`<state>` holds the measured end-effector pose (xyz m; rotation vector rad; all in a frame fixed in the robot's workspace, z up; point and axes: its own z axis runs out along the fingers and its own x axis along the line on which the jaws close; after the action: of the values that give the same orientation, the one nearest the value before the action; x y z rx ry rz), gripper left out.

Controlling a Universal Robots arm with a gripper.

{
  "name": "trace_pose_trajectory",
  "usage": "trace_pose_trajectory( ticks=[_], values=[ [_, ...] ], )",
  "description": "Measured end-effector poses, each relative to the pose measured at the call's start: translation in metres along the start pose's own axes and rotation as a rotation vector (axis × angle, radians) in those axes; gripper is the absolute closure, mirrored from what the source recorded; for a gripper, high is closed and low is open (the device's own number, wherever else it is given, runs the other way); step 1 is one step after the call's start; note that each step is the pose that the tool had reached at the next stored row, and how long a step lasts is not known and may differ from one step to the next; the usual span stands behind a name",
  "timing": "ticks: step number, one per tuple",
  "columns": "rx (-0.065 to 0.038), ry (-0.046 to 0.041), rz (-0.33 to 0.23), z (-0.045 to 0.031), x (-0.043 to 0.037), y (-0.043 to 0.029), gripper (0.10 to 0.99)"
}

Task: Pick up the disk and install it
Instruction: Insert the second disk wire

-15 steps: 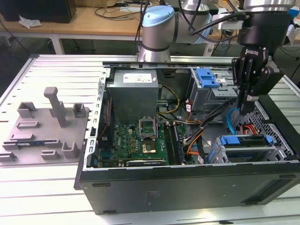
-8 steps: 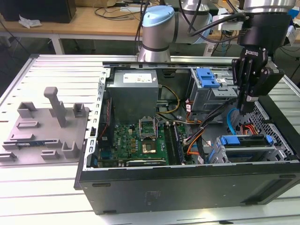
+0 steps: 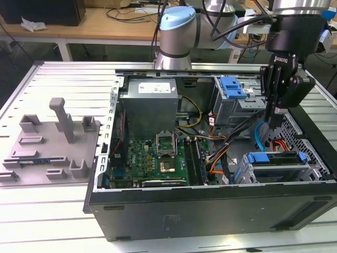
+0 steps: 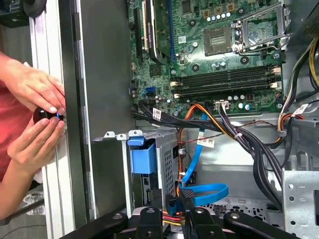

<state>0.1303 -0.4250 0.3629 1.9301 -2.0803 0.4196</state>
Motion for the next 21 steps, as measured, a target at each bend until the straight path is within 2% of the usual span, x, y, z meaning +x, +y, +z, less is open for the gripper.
trace_pose_trajectory(
  ticks=[9,14,15,17,21],
  values=[
    [0.000,0.0010,0.000,0.0009,-0.0007,-0.0002,0.812],
    [0.001,0.0089,-0.001,0.0003,-0.0032,-0.0001,0.812],
    [0.001,0.0111,-0.001,0.0000,-0.0039,-0.0001,0.827],
    [0.002,0.0157,-0.002,-0.0002,-0.0049,0.0000,0.925],
    [0.002,0.0167,-0.002,-0.0002,-0.0051,0.0000,0.925]
  ],
)
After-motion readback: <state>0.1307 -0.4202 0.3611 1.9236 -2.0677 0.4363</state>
